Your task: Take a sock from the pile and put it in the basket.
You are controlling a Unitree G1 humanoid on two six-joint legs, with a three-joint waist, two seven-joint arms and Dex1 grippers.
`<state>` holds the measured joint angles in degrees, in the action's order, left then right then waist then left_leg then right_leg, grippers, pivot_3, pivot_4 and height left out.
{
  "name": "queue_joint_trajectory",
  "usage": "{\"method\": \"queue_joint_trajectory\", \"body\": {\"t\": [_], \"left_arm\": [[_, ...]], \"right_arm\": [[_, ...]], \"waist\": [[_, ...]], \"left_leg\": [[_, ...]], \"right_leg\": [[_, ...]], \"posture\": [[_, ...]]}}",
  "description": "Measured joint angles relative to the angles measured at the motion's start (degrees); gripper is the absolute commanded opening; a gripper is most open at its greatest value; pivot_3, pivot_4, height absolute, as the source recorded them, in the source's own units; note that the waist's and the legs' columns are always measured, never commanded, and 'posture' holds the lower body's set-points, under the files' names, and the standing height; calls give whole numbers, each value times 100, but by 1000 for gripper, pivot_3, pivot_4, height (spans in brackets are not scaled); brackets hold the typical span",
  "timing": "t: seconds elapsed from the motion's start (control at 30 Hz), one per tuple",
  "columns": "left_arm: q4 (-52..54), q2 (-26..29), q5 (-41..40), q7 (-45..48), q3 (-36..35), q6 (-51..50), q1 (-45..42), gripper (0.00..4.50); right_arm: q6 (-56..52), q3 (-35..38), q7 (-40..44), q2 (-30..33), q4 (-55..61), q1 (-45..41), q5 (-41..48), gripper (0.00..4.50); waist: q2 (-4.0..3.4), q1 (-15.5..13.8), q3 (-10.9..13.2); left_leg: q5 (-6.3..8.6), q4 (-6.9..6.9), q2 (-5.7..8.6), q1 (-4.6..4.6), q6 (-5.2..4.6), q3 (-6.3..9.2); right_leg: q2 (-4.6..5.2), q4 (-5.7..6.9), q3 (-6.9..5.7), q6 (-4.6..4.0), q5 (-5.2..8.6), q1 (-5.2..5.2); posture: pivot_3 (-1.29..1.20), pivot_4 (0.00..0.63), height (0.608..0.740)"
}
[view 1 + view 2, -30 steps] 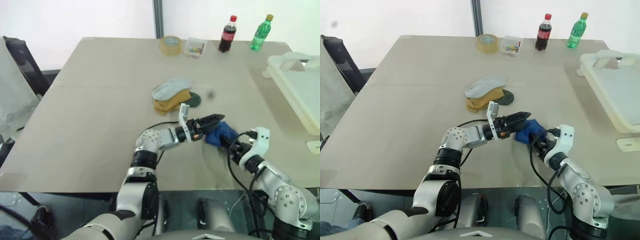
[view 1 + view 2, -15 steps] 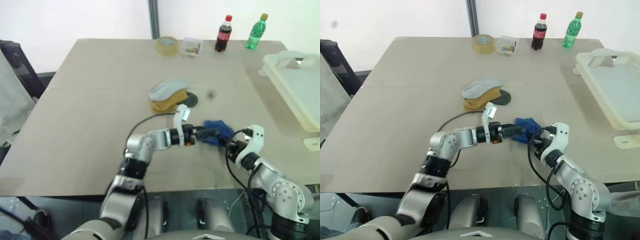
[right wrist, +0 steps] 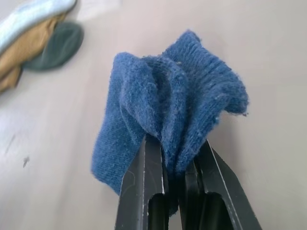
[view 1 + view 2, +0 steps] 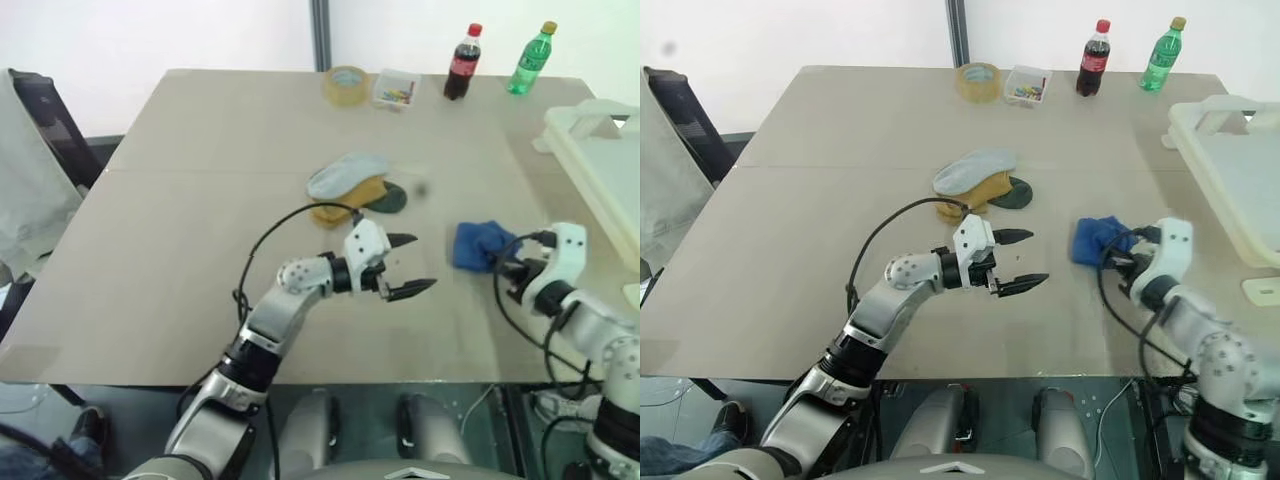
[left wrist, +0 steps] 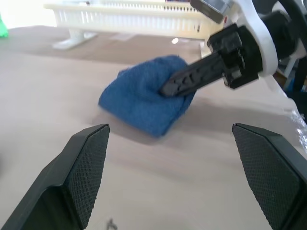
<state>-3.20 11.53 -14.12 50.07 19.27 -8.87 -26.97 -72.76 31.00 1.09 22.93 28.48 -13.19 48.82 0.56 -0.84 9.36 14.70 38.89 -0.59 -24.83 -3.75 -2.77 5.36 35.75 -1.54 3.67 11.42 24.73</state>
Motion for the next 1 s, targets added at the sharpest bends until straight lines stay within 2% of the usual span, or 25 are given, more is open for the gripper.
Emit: {"method": "queue_joint_trajectory", "body": {"t": [0.13,0.3,0.4,0.5,0.67,0.73,0.77,0.97,1.0], "left_arm": [[-114,-132,-34,146,-80,323,-16,4390],[-348,-350,-54,222,-130,669,-75,4390],[-481,-508,-79,221,-248,937,-241,4390],[-519,-587,-164,217,-369,972,-295,4390],[-607,-701,-184,236,-376,1085,-411,4390],[-652,-717,-184,233,-379,1087,-413,4390],[-652,-727,-184,233,-379,1087,-414,4390],[-653,-735,-180,214,-419,1107,-416,4390],[-653,-732,-178,207,-426,1106,-415,4390]], "right_arm": [[-984,875,-164,795,-470,-951,390,53],[-1190,1468,-474,1356,-1338,-1965,135,53],[-765,1573,-668,1766,-2180,-2381,-412,53],[-376,1682,-697,1853,-2866,-2648,-665,53],[873,1913,-910,1942,-4622,-3144,-1247,53],[1295,2011,-1035,1941,-5182,-3313,-1365,923],[1383,2049,-1075,1941,-5294,-3347,-1397,1079],[1814,2102,-1267,1939,-5883,-3420,-1483,3369],[1887,2040,-1299,1943,-5882,-3419,-1549,3369]], "waist": [[0,0,0],[-2,-4,1],[-2,-8,1],[-3,12,0],[-9,16,-3],[-17,19,-3],[-17,19,-3],[-23,12,-4],[-25,12,-5]], "left_leg": [[0,7,0,4,0,5],[0,19,-1,3,0,5],[0,22,3,0,-1,1],[0,23,3,1,-2,-8],[-1,23,1,7,-2,-12],[-1,22,0,7,-2,-16],[-1,23,0,7,-2,-16],[-1,22,0,6,-2,-16],[-1,22,0,7,-2,-16]], "right_leg": [[-16,4,0,1,1,-5],[-27,9,3,1,0,-8],[-25,7,8,3,-1,-9],[-27,7,16,5,-2,-8],[-34,10,24,8,-4,-9],[-35,10,28,9,-4,-7],[-35,10,29,9,-4,-7],[-35,10,31,9,-5,-8],[-35,10,31,9,-5,-8]], "posture": [[0,150,740],[0,150,740],[0,150,740],[0,150,740],[0,150,740],[0,150,740],[0,150,740],[0,150,740],[0,150,740]]}}
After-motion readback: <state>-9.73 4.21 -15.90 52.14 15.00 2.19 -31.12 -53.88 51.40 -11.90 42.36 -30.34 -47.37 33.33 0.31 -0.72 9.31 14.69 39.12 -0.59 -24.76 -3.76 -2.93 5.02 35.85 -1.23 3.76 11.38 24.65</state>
